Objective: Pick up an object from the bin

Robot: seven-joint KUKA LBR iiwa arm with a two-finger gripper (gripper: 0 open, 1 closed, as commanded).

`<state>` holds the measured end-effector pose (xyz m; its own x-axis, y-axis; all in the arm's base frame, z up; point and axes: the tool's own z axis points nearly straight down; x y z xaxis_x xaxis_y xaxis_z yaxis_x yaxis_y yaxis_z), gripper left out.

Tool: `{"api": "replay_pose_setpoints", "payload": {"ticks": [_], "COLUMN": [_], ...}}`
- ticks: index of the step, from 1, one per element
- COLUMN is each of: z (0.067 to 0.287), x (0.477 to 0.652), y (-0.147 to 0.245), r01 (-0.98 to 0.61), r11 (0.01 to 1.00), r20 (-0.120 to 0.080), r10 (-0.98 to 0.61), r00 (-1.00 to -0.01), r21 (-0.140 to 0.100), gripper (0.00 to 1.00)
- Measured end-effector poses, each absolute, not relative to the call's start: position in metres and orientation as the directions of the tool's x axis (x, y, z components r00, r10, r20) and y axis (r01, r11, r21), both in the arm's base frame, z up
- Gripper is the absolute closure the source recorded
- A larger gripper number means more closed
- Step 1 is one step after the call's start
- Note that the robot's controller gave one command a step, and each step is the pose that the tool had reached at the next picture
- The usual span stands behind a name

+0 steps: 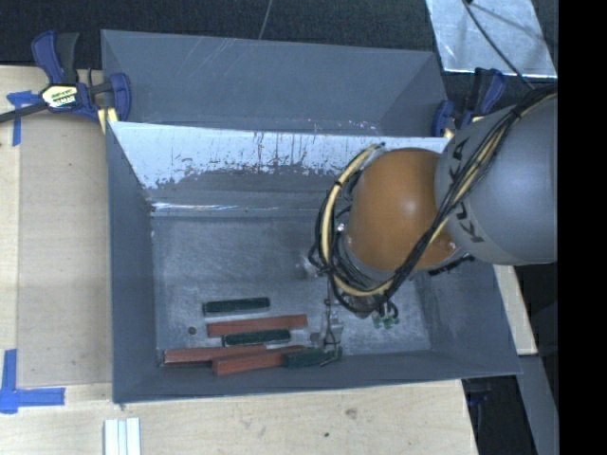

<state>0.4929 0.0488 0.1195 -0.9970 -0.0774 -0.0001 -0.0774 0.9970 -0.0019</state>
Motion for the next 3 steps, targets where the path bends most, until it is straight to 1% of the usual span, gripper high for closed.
{"api": "replay_pose_setpoints", "payload": {"ticks": [1,2,3], "z": [0.083,0.073,0.073], "x": [0.506,0.502,0.502], "y": [0.082,0.101,0.101], "r01": [-0.139,-0.072,-0.071], "r11": [0.99,0.997,0.997], "r20": [-0.001,0.001,0.001], "r10": [-0.139,-0.072,-0.071], "r00": [-0.99,-0.997,-0.997], "r21": [0.0,0.001,0.001], "gripper": [0.0,1.0,1.0]}}
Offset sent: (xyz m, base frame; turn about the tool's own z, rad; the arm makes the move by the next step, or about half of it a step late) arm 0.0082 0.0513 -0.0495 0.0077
